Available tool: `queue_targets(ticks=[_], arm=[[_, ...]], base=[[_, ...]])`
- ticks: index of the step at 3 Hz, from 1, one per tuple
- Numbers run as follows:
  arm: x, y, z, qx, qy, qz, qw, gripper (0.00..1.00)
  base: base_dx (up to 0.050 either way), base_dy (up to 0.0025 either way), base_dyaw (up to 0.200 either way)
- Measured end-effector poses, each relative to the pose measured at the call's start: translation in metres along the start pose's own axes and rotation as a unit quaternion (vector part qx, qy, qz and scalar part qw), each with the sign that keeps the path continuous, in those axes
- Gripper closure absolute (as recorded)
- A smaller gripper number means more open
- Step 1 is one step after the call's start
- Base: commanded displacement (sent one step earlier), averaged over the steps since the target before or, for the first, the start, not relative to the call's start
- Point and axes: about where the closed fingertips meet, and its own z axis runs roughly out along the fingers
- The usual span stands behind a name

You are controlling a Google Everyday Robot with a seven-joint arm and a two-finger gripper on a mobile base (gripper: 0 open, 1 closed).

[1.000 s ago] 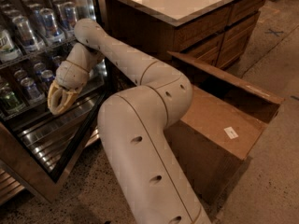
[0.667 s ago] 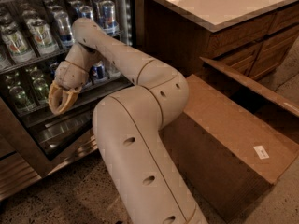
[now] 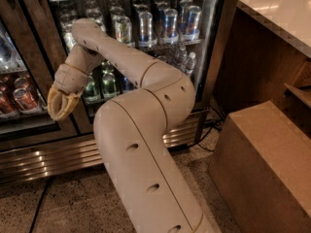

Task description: Close right fridge door

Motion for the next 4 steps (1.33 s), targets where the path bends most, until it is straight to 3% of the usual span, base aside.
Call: queue_targets(ticks=[1, 2, 4], arm=[[0.0, 0.0, 0.0, 0.0, 0.0, 0.0, 1.0, 1.0], [0.0, 0.0, 0.0, 0.0, 0.0, 0.0, 1.0, 0.82], [0.0, 0.0, 0.0, 0.0, 0.0, 0.0, 1.0, 0.2]], base=[[0.0, 0.0, 0.0], [0.0, 0.0, 0.0], [0.0, 0.0, 0.0]])
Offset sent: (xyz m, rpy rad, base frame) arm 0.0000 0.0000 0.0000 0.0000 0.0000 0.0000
